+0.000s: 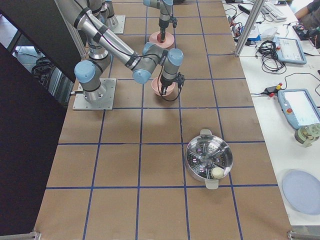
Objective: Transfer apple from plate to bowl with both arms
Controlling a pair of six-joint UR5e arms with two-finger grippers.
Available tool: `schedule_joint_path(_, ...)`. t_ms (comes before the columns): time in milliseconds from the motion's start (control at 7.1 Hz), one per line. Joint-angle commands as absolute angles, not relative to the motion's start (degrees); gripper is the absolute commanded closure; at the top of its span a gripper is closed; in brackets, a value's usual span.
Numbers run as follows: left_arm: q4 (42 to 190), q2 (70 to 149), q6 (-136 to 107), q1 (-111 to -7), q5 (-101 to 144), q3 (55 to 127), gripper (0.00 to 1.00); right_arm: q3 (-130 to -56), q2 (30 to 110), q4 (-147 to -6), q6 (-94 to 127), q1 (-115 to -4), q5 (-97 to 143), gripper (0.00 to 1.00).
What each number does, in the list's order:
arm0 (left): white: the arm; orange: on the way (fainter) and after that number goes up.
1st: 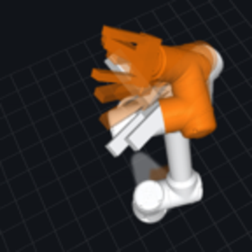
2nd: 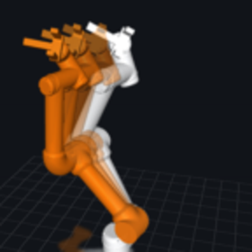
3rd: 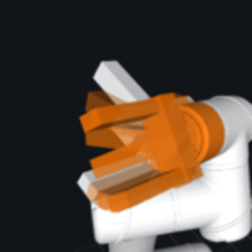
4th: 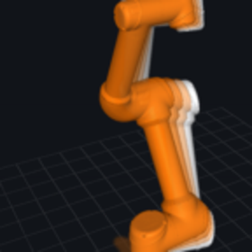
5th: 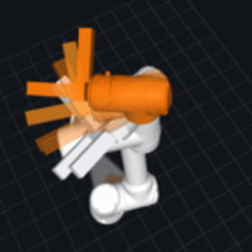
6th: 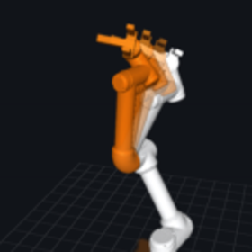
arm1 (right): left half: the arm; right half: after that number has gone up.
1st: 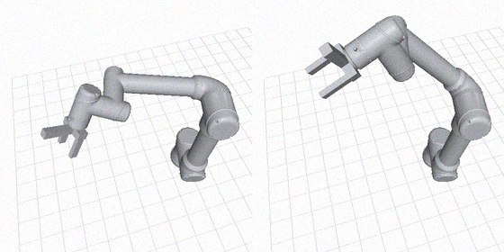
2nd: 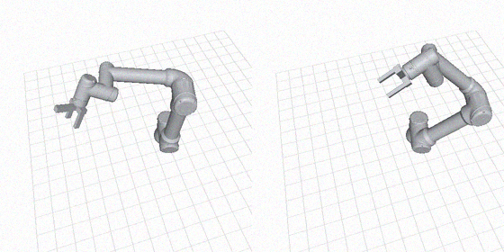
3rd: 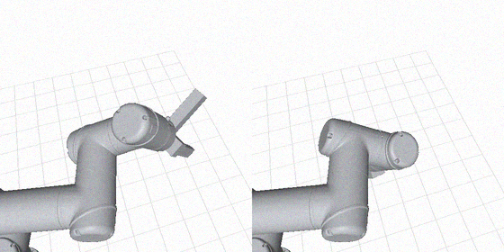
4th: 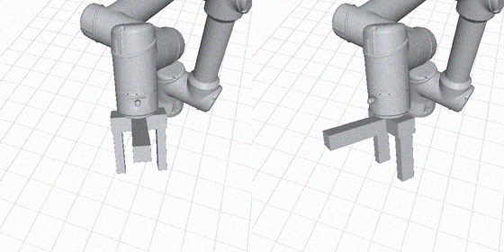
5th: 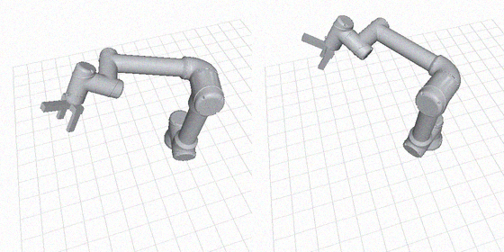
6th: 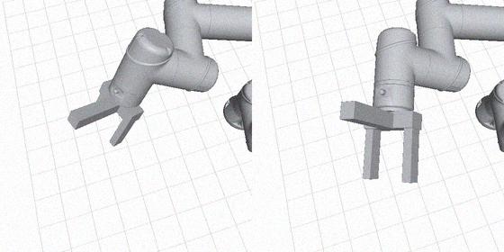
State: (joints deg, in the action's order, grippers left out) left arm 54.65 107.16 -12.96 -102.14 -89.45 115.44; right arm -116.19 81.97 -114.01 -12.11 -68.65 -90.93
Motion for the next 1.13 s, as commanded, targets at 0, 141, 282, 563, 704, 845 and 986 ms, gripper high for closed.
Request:
schedule_joint_path(0, 54.6, 106.6, -11.0, -102.0, -90.8, 115.2, 0.70, -113.4, 82.2, -112.8, -2.9, -75.8, -87.6, 0.99)
schedule_joint_path(141, 54.8, 105.4, -11.0, -102.0, -90.9, 114.6, 0.74, -112.2, 82.0, -112.9, 6.0, -81.9, -84.8, 0.99)
schedule_joint_path(282, 56.4, 103.6, -11.0, -101.7, -90.9, 113.4, 0.77, -111.3, 81.5, -113.5, 11.0, -87.6, -84.3, 0.99)
schedule_joint_path(563, 68.6, 100.3, -11.2, -102.0, -90.7, 105.4, 0.80, -111.5, 79.1, -113.6, 13.1, -91.7, -81.9, 0.98)
schedule_joint_path(704, 73.6, 99.4, -11.4, -102.2, -90.7, 101.1, 0.80, -111.5, 78.2, -113.5, 13.2, -92.2, -81.2, 0.98)
schedule_joint_path(845, 76.2, 97.9, -11.4, -103.0, -90.8, 99.5, 0.80, -111.8, 78.0, -113.0, 13.2, -92.4, -80.8, 0.97)
schedule_joint_path(986, 77.9, 94.0, -11.1, -102.9, -90.8, 100.2, 0.82, -112.7, 78.0, -112.7, 13.3, -92.5, -80.7, 0.95)
